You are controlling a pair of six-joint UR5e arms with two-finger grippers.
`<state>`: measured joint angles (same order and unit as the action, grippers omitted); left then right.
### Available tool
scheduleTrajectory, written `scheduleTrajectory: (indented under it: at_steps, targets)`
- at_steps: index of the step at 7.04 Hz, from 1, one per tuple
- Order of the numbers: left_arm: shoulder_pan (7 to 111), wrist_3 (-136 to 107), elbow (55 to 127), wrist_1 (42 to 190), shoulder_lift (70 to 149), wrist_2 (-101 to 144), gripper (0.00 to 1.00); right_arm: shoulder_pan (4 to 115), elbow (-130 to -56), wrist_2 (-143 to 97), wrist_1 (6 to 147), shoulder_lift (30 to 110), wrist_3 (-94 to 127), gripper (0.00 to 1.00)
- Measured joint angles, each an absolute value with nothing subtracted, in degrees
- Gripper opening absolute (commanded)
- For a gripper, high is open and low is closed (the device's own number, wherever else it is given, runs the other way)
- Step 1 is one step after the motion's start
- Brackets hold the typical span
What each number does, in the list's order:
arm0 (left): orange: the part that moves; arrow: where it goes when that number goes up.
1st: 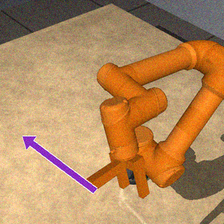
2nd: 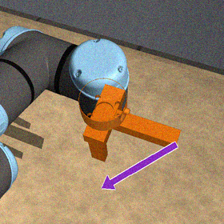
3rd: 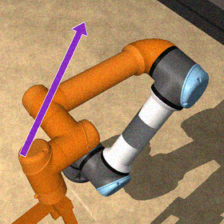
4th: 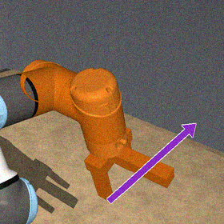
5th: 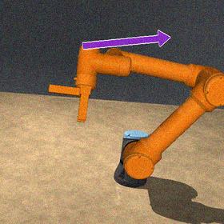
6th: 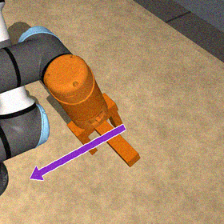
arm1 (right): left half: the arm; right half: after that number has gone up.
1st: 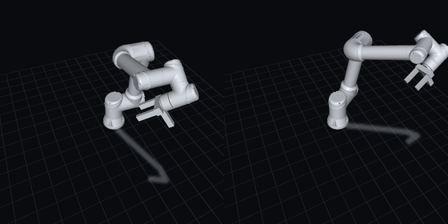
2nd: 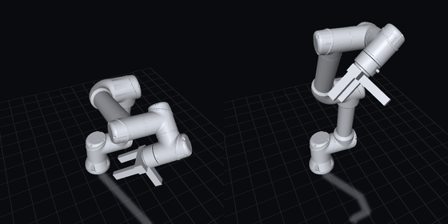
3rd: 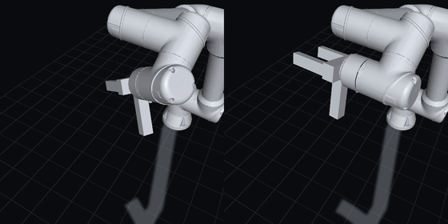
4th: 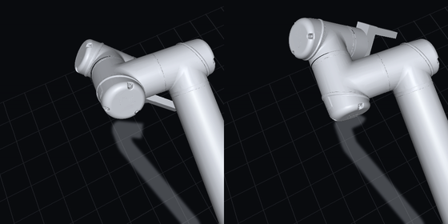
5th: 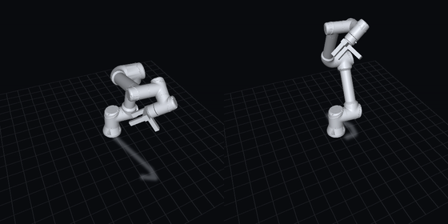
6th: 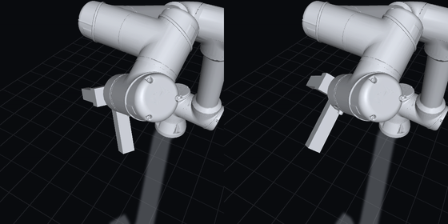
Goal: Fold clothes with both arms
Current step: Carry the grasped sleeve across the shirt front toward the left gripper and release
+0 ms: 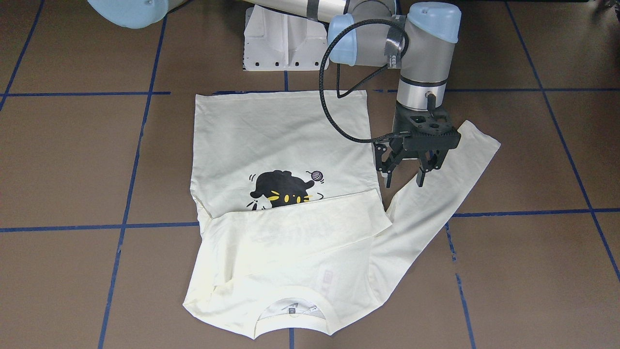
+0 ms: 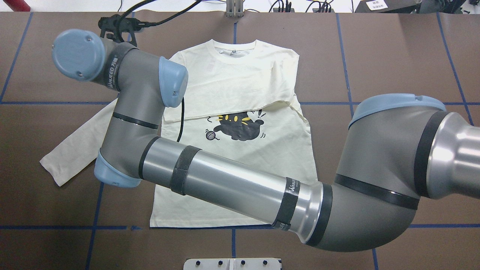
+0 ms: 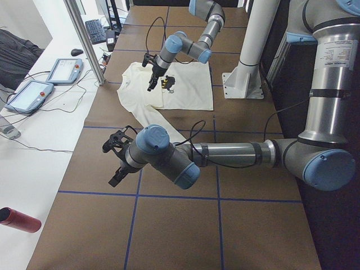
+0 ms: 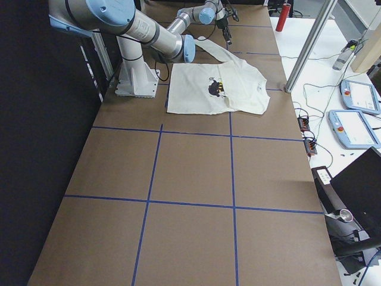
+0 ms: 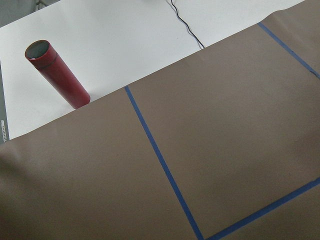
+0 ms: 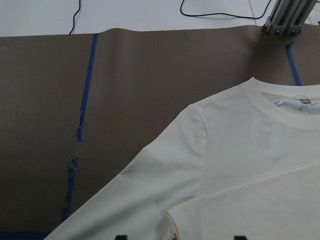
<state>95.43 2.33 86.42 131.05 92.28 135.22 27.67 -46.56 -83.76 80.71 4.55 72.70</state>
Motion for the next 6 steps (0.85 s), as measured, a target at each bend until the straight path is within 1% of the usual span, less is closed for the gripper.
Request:
scheduleTrajectory:
  at_steps: [1,3,4,5,6]
  targets:
    - [95.2,0.1,86.9,132.2,92.4,135.2,1.00,30.2,-48.7,-89.3,84.4,4.0,72.0,1.00]
    - [90.7,-6.8,87.4,141.9,91.7,135.3,1.00,36.9,-56.6,-100.2,93.6,6.2,67.3,1.00]
    - [86.1,-11.6,88.3,145.4,91.0,135.3,1.00,40.4,-62.6,-104.7,96.8,10.1,63.3,1.00]
    - [81.3,-16.5,90.3,146.7,90.4,135.1,1.00,43.8,-69.2,-108.5,98.7,15.8,58.5,1.00]
    - [76.7,-22.1,93.1,147.4,88.9,134.4,1.00,47.3,-76.4,-111.7,99.5,23.3,52.4,1.00]
